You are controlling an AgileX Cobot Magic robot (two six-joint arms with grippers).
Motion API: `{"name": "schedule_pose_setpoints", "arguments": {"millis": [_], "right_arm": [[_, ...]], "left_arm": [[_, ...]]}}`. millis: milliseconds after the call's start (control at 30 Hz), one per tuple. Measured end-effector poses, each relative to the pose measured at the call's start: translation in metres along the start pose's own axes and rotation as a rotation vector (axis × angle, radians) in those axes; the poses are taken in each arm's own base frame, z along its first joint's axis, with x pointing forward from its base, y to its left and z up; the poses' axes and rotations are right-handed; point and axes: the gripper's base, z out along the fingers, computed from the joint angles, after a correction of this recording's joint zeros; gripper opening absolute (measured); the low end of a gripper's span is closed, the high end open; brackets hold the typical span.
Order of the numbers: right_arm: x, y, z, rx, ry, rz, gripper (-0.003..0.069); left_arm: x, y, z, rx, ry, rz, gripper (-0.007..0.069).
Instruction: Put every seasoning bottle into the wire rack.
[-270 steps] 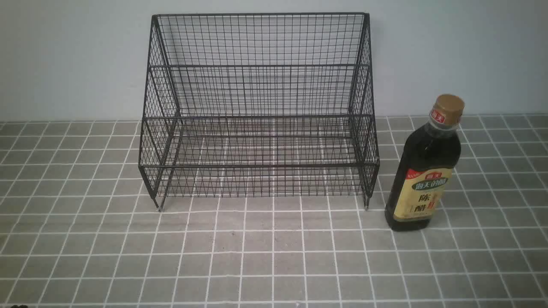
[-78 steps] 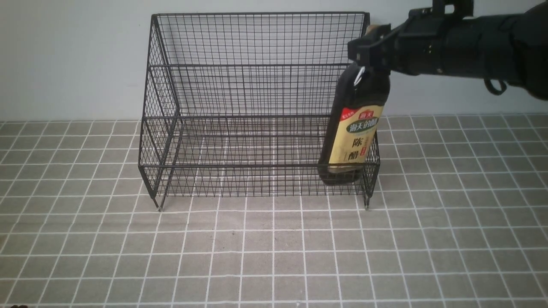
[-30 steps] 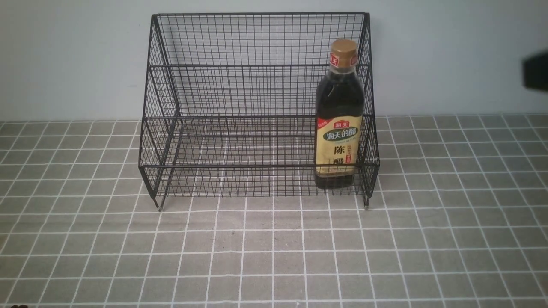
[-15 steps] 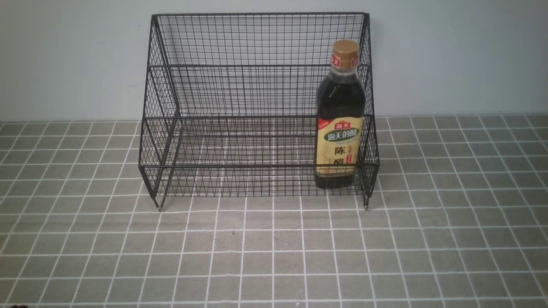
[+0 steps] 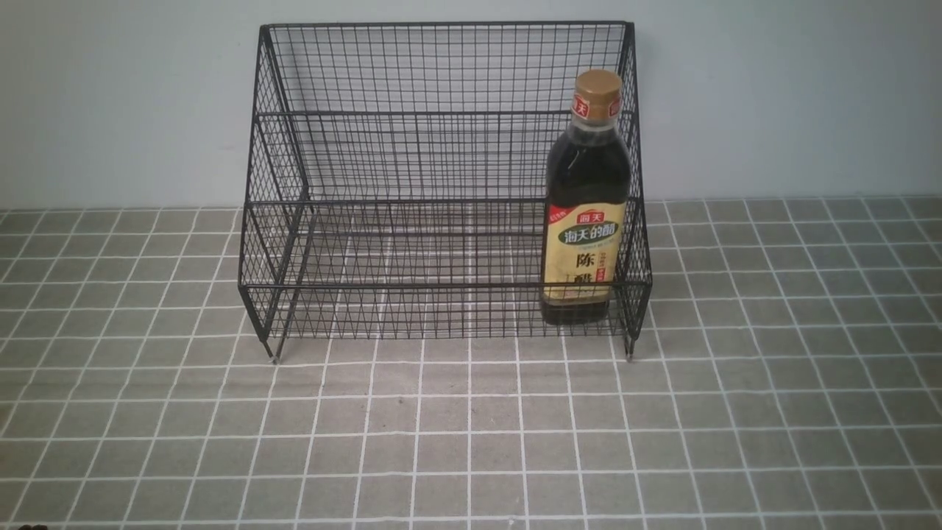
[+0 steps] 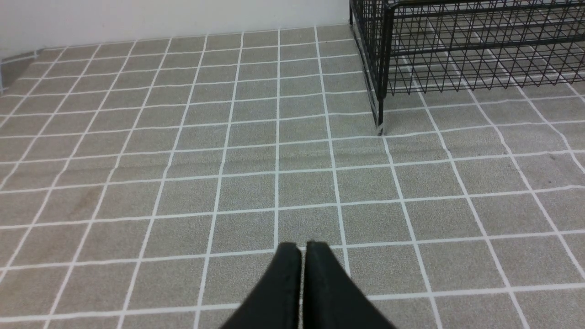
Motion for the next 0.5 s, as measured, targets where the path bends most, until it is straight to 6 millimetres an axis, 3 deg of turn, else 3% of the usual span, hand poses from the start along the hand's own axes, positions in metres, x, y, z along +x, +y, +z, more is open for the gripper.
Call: {"name": "schedule_pose_setpoints", "arguments": {"millis": [33, 200, 233, 300, 500], "right_arm": [[0.004, 0.0, 0.0, 0.021, -0.003, 0.006, -0.0013], [0.07, 0.006, 0.007, 0.143, 0.046, 0.121, -0.0013], [0.073, 0.007, 0.007, 0.142, 0.051, 0.125, -0.0013], [0.098, 0.01, 0.011, 0.167, 0.12, 0.178, -0.0013], [0.103, 0.009, 0.011, 0.192, 0.141, 0.226, -0.0013]], "left_arm": [[0.0, 0.0, 0.0, 0.0, 0.0, 0.0, -0.0007], [0.0, 0.0, 0.0, 0.0, 0.0, 0.0, -0.0007], [0.0, 0.0, 0.0, 0.0, 0.0, 0.0, -0.0007], [0.0, 0.0, 0.0, 0.0, 0.0, 0.0, -0.0007], [0.0, 0.0, 0.0, 0.0, 0.0, 0.0, -0.0007]]}}
